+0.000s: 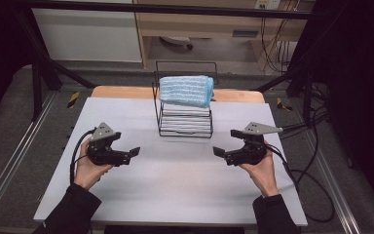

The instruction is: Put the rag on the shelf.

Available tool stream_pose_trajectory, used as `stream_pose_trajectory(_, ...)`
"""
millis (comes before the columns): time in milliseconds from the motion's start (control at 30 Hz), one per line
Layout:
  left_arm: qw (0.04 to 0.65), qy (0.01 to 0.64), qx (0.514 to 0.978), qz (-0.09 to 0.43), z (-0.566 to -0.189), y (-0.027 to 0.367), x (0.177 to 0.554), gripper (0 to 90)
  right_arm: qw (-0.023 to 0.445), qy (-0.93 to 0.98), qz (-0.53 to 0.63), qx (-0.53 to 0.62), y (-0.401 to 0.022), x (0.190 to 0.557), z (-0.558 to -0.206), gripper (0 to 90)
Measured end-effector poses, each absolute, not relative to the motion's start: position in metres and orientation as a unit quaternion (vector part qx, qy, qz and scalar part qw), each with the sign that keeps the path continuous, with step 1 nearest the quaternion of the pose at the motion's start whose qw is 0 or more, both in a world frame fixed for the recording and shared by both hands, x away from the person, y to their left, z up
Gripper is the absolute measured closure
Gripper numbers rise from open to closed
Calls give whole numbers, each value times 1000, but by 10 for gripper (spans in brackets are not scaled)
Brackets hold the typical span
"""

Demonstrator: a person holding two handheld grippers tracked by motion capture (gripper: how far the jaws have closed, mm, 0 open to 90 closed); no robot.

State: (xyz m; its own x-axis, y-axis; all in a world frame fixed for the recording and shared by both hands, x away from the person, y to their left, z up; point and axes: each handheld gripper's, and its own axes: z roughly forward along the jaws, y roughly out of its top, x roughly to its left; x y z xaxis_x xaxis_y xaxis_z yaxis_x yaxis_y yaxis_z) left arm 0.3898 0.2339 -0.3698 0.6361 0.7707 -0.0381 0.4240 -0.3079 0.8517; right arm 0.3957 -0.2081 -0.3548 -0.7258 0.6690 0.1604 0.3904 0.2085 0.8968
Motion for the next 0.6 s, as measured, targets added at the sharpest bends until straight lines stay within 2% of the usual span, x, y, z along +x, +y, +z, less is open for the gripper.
stream_pose_trajectory(367,429,398,792,173,-411,261,373,78,105,783,491,367,-225,382,-411,5)
stream_pose_trajectory(600,419,402,797,167,-430,276,366,78,96,788,477,378,-238,374,-428,5)
